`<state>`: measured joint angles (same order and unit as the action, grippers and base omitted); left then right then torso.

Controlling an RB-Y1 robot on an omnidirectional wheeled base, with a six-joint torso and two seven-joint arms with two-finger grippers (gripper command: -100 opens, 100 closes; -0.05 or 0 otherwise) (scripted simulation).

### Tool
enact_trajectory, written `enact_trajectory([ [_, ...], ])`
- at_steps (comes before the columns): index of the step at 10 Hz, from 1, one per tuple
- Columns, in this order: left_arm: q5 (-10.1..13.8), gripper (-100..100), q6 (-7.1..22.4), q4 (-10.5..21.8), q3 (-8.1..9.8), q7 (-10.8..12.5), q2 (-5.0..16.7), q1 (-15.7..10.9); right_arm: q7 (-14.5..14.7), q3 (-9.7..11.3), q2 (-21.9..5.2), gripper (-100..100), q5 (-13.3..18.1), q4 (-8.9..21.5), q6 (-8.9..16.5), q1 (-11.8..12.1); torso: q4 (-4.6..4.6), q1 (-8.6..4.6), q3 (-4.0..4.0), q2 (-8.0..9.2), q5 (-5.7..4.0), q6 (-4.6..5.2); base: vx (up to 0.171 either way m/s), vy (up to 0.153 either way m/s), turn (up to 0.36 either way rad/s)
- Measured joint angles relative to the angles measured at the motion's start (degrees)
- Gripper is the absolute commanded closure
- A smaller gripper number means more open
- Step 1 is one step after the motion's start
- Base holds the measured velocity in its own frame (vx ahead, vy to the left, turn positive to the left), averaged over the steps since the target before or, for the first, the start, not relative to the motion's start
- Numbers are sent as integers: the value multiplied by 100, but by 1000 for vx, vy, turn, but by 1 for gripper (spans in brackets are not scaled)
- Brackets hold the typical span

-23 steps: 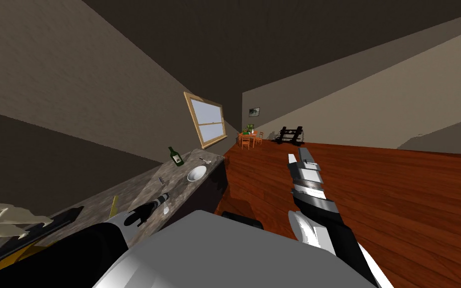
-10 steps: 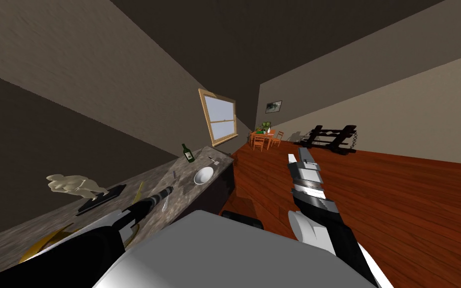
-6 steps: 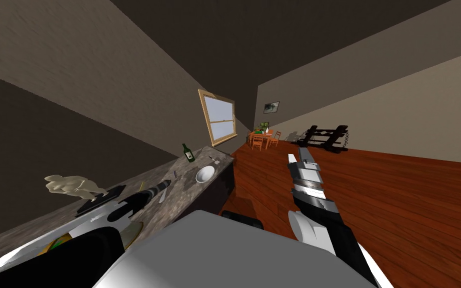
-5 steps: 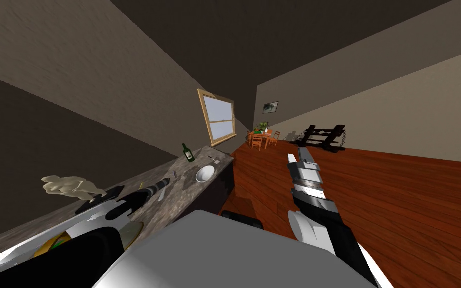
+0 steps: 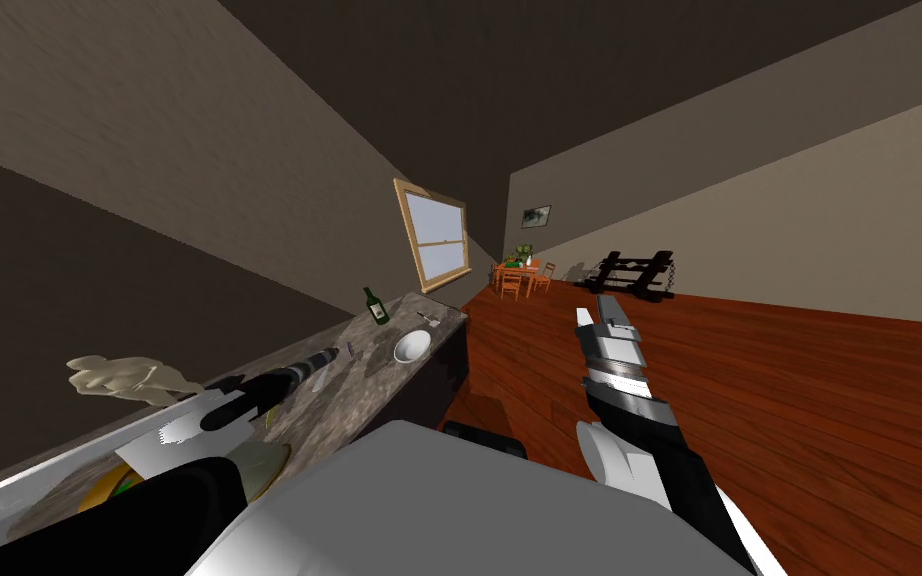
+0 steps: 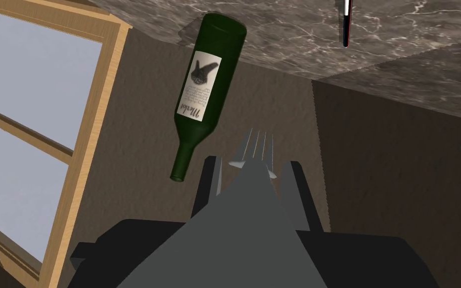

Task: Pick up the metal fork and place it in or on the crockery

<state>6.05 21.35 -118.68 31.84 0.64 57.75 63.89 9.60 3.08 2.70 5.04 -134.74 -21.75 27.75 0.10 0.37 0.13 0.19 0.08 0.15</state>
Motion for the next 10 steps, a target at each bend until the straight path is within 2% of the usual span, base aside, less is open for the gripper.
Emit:
enact_trajectory([
  [3, 217, 100, 8, -202, 430, 108, 190, 265, 0, 0, 0, 0, 0, 0, 0, 0, 0, -5, -2, -5, -5, 0, -11, 7, 16],
  [6, 333, 100, 99, -450, 654, 167, 350, 393, 0, 0, 1, 0, 0, 0, 0, 2, -11, -37, -28, -48, -6, 2, 104, -62, 79],
  [7, 353, 100, 141, -520, 649, 178, 384, 441, 0, 1, 1, 0, 0, -1, 0, 2, -15, -42, -37, -64, -7, 4, 181, -111, 71],
  [8, 367, 100, 212, -581, 574, 192, 450, 474, 0, 1, 1, 0, 0, -1, -1, 2, -21, -52, -49, -84, -6, 7, 193, -162, 75],
  [10, 352, 100, 269, -729, 434, 191, 442, 644, 0, 1, 1, 0, 0, -1, -1, 3, -24, -64, -59, -99, -12, 6, 198, -129, 59],
])
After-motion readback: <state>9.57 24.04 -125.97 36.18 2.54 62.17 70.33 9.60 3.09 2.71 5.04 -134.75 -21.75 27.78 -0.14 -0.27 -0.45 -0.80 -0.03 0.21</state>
